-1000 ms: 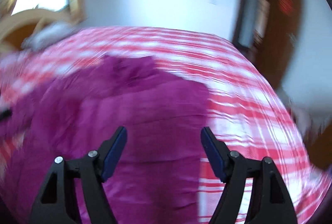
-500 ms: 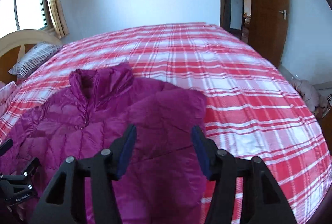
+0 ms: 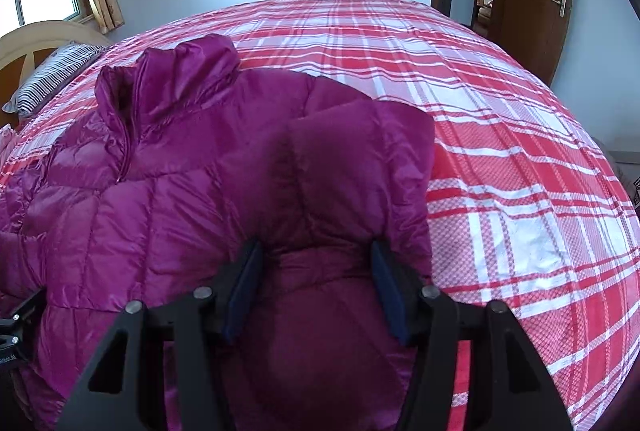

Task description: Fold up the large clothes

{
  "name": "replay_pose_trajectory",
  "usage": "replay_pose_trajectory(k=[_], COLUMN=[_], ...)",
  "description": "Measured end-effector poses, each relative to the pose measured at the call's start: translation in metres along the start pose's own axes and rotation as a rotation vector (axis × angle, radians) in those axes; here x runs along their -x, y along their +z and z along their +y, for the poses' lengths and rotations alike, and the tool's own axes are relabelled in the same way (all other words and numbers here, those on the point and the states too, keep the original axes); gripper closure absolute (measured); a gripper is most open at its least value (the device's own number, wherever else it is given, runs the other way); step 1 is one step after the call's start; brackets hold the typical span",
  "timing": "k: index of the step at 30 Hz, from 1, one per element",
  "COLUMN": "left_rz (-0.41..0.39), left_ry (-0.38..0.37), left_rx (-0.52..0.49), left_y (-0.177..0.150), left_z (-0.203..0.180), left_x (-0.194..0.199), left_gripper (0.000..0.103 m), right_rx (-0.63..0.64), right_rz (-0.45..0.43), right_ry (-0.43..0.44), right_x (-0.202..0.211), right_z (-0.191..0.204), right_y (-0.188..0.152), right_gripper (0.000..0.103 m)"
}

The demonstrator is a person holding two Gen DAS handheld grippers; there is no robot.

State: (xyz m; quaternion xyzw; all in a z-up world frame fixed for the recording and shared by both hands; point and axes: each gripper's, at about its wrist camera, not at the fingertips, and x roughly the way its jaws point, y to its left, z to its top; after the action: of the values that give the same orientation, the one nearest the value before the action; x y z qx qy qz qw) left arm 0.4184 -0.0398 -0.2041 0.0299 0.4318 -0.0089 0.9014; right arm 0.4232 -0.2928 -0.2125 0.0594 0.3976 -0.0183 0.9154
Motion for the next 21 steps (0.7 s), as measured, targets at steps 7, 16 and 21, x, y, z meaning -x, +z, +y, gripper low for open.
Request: replay_pose_trajectory(k=[7, 16, 21], left_rz=[-0.003, -0.007, -0.007], left_ry=[0.007, 0.0, -0.005], left_rx=[-0.006, 0.0, 0.004], left_y=[-0.001, -0.002, -0.002], left_z=[-0.001, 0.0, 0.001], left_x=[0.001, 0.001, 0.002], left_gripper=[0.001, 0.001, 0.001], right_rx=[0.021, 0.109, 0.119], right_rz=[0.009, -0.05, 0.002], right_ry=[-0.049, 0.071, 0.087], right_x=[0.004, 0.044, 0.019], right_z=[0.009, 0.08, 0.091], right_y=[0.003, 0.004, -0.014], right_gripper=[0.043, 0.038, 0.038])
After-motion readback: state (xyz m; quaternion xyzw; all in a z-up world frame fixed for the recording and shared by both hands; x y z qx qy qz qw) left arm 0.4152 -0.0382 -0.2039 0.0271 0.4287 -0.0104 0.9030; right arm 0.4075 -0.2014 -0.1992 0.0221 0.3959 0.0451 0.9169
